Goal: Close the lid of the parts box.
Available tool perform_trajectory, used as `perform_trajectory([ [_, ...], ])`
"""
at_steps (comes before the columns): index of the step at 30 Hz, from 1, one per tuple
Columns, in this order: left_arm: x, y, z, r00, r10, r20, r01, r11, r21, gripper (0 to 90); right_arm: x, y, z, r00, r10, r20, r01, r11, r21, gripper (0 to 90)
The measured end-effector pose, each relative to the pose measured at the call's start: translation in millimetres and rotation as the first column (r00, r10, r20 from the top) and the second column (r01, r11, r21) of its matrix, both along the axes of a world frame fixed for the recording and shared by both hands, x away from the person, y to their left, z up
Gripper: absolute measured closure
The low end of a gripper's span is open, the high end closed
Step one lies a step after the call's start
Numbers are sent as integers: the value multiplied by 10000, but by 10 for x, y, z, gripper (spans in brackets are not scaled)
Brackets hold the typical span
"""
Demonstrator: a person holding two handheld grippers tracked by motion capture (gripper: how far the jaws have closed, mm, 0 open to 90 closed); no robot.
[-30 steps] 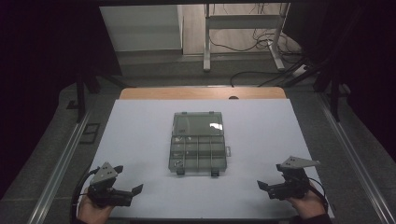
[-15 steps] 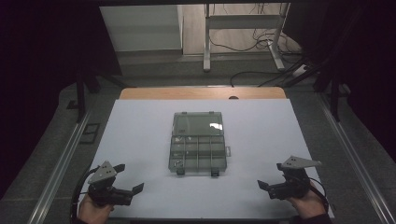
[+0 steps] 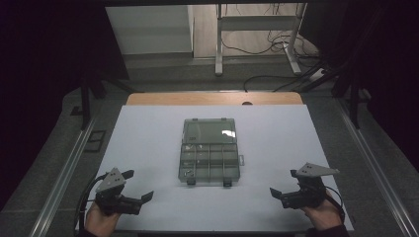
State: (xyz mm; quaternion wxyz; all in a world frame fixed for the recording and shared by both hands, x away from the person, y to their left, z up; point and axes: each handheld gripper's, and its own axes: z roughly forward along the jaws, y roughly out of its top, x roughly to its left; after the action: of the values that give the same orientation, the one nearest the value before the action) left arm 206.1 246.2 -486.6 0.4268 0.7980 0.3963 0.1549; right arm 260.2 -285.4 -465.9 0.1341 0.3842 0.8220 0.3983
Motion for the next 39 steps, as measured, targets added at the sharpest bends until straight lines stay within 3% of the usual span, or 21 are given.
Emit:
perform_trajectory([
  [14, 154, -98, 9, 9995, -148, -265, 136, 9989, -441, 0, 75, 117, 79, 9996, 224, 166, -231, 9989, 419, 0],
  [22, 280, -164, -20, 9982, -395, -448, 393, 9992, -38, 0, 130, 235, 115, 9981, 554, 283, -556, 9984, 75, 0],
  [39, 533, -214, 45, 9972, -445, -609, 411, 9976, -557, 5, 423, 413, 189, 9982, 560, 216, -563, 9983, 155, 0],
])
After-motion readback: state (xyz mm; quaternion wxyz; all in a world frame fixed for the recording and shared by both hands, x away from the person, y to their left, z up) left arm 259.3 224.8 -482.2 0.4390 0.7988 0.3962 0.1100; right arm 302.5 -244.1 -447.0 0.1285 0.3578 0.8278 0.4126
